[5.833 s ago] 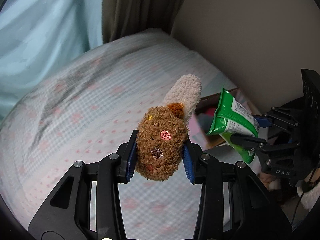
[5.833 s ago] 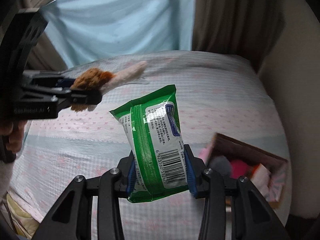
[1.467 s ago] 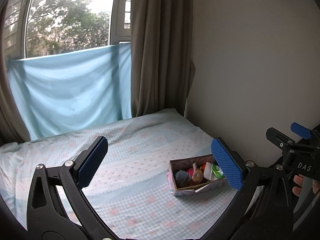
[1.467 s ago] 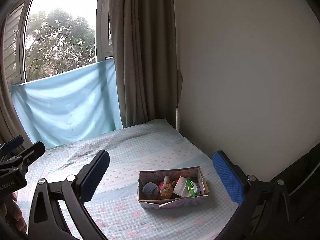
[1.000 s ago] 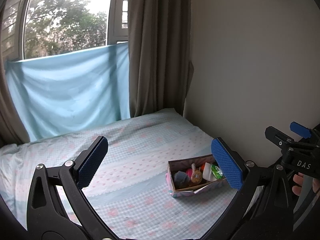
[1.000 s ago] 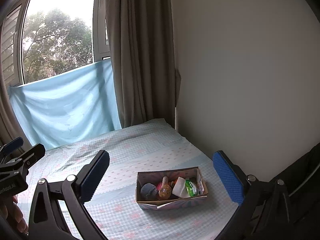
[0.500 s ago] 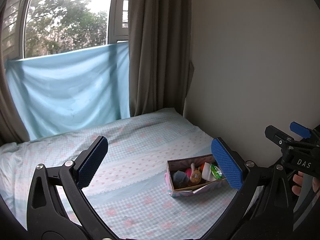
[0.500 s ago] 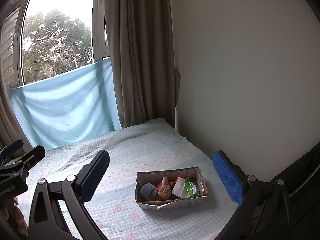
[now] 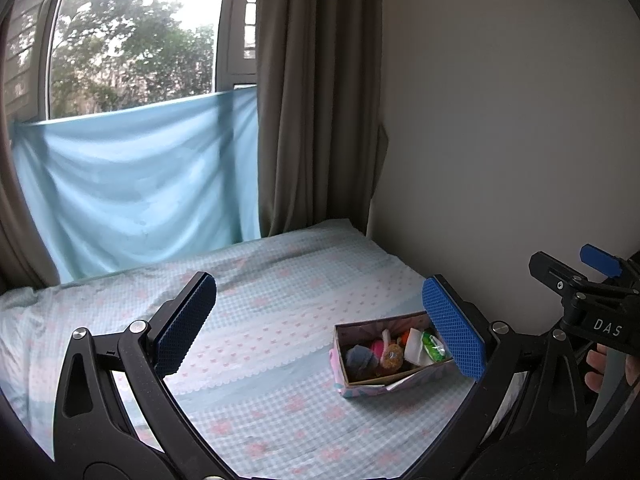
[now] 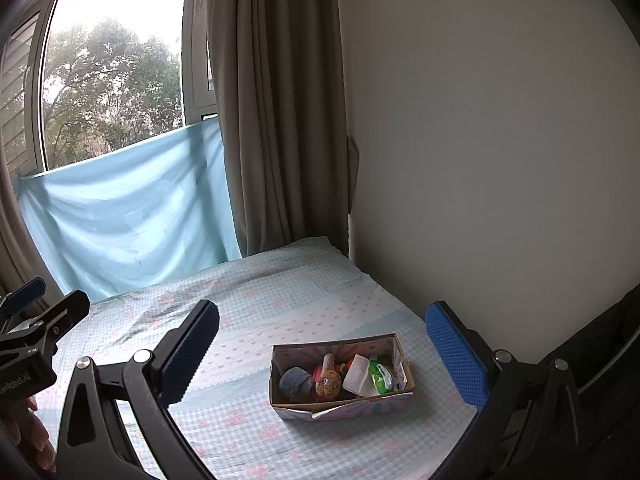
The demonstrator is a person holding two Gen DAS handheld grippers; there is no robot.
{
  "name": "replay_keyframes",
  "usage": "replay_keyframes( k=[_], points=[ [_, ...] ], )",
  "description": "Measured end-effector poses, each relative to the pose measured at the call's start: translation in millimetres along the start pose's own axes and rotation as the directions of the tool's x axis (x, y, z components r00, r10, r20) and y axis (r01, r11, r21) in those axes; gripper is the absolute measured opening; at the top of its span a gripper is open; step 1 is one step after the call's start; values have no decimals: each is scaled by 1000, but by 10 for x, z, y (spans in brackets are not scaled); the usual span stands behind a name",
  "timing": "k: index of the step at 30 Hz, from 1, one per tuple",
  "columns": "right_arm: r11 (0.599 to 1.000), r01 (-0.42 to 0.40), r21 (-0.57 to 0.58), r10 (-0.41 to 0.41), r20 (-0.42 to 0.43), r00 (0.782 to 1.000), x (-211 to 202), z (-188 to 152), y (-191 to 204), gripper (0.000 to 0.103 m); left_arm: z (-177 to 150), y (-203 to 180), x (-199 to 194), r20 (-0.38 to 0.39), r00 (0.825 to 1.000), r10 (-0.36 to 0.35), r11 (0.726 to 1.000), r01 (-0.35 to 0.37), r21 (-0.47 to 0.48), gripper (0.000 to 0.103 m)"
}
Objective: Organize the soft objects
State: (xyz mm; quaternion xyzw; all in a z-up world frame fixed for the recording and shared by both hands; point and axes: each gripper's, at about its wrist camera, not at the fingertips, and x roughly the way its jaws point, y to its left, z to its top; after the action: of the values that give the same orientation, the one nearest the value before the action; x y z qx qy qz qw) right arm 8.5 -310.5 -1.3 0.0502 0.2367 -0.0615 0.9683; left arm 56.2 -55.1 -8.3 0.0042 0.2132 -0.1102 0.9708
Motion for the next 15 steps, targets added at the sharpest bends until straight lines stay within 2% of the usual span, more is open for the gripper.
replay_keyframes(
  k=[11, 15],
  points=[
    [1000, -5, -4, 5, 2, 1000, 41, 18, 6, 103, 37, 18, -40, 40, 999, 9, 1000, -8, -14, 103],
    [1000, -7, -4, 7, 2, 1000, 58, 19, 6, 103, 43, 12, -43, 57, 998, 41, 999, -41, -12, 103]
  ],
)
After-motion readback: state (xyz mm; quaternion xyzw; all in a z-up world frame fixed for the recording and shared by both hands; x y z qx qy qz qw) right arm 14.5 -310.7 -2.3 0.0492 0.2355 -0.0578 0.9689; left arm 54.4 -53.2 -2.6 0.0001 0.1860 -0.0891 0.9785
